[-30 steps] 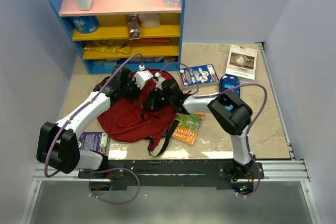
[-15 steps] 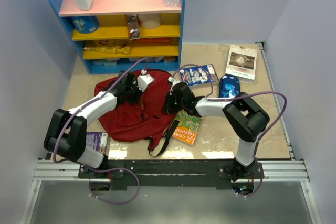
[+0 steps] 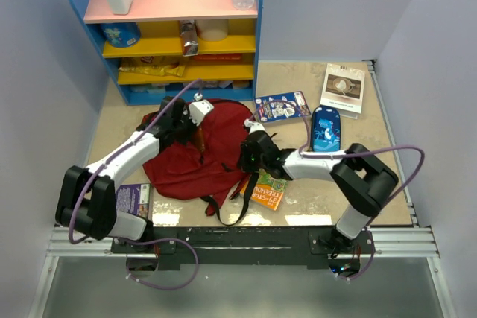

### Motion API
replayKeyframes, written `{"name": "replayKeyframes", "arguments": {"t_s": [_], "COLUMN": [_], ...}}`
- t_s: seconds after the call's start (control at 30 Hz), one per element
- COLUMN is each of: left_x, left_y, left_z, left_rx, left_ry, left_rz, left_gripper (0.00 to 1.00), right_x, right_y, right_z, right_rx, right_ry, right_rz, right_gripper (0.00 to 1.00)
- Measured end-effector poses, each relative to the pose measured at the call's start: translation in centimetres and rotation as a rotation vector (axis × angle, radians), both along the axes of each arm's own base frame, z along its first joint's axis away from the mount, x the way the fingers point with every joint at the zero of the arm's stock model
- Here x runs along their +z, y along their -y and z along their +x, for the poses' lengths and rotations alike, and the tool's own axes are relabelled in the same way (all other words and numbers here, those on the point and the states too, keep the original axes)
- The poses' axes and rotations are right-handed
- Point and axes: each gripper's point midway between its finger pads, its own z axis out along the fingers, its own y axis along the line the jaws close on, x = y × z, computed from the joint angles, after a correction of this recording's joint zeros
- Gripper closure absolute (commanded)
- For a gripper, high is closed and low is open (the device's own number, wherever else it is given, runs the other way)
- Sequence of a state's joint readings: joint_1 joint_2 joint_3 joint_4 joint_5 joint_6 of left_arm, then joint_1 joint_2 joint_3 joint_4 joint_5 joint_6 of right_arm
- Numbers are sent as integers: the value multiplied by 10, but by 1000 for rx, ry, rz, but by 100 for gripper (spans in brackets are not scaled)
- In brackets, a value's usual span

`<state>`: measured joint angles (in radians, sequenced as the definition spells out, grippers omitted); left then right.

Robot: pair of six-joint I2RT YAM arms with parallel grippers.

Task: Pack the student bag
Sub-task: Place the personal item in the student bag.

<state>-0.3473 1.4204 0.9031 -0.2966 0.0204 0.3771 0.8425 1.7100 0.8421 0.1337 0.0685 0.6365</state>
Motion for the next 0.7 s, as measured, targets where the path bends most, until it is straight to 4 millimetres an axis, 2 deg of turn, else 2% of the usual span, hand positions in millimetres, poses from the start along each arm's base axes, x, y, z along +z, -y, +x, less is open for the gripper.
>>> {"name": "replayKeyframes", "arguments": {"t_s": [0.07, 0.17, 0.27, 0.47, 0.57, 0.7], "left_x": [15, 28, 30, 26, 25, 26], "left_y": [11, 23, 31, 33, 33, 33], "left_z": [-5, -16, -25, -35, -37, -37], "left_rx": [-50, -112, -157, -180, -182, -183], "left_ry": [12, 11, -17, -61, -68, -65], "left_rz": [-58, -121, -153, -171, -171, -172], "left_gripper": [100, 100, 100, 100, 100, 100], "right_x": [4, 14, 28, 68, 72, 58], "right_y": [12, 14, -5, -90, -111, -118], "right_z": [-12, -21, -13, 35, 44, 41], "right_rx": [-4, 16, 50, 143, 164, 169], "right_ry": [-4, 1, 12, 76, 79, 34], "right_rz": [13, 46, 97, 280, 342, 362], "right_gripper": [100, 100, 100, 100, 100, 100]}}
